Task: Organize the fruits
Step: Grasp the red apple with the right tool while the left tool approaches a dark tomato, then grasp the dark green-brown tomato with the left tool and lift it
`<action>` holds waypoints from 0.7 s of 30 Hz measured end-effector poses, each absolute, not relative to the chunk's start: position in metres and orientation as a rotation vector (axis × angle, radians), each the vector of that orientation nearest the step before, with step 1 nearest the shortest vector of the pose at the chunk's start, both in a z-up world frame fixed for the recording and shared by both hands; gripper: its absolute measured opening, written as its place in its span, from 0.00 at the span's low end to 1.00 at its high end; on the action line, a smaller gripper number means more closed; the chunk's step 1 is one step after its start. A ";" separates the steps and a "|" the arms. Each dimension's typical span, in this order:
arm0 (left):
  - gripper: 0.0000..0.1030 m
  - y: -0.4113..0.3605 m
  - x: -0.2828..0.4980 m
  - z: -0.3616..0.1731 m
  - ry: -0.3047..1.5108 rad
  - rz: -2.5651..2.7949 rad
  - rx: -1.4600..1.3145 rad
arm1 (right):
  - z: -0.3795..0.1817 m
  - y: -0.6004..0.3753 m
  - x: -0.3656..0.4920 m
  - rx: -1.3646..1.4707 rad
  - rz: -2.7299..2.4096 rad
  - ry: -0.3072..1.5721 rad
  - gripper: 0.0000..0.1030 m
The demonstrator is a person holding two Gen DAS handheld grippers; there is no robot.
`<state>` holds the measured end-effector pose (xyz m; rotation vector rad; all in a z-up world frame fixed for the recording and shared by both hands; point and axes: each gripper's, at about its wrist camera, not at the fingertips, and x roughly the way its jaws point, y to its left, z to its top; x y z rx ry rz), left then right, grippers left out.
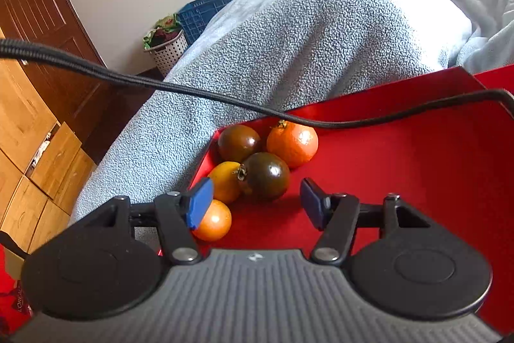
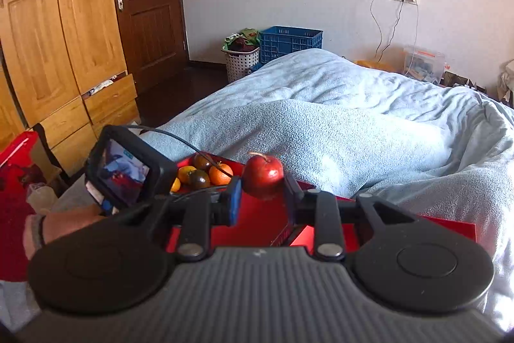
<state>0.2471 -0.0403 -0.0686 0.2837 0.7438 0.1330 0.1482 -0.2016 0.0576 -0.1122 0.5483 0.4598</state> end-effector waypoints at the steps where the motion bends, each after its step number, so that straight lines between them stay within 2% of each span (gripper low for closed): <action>1: 0.65 -0.040 0.248 -0.069 0.745 0.132 0.278 | 0.057 -0.202 0.148 -0.111 0.462 0.547 0.30; 3: 0.61 -0.037 0.254 -0.069 0.750 0.114 0.253 | 0.055 -0.203 0.147 -0.103 0.465 0.544 0.30; 4: 0.54 -0.036 0.256 -0.069 0.752 0.102 0.244 | 0.054 -0.204 0.147 -0.097 0.467 0.542 0.30; 10: 0.53 -0.040 0.263 -0.072 0.749 0.116 0.258 | 0.046 -0.209 0.145 -0.071 0.473 0.547 0.30; 12: 0.45 -0.039 0.261 -0.072 0.745 0.129 0.264 | 0.046 -0.211 0.142 -0.067 0.470 0.547 0.30; 14: 0.42 -0.038 0.257 -0.070 0.744 0.116 0.266 | 0.047 -0.214 0.139 -0.063 0.463 0.543 0.30; 21: 0.42 -0.034 0.240 -0.058 0.758 0.112 0.249 | 0.052 -0.224 0.125 -0.058 0.440 0.534 0.30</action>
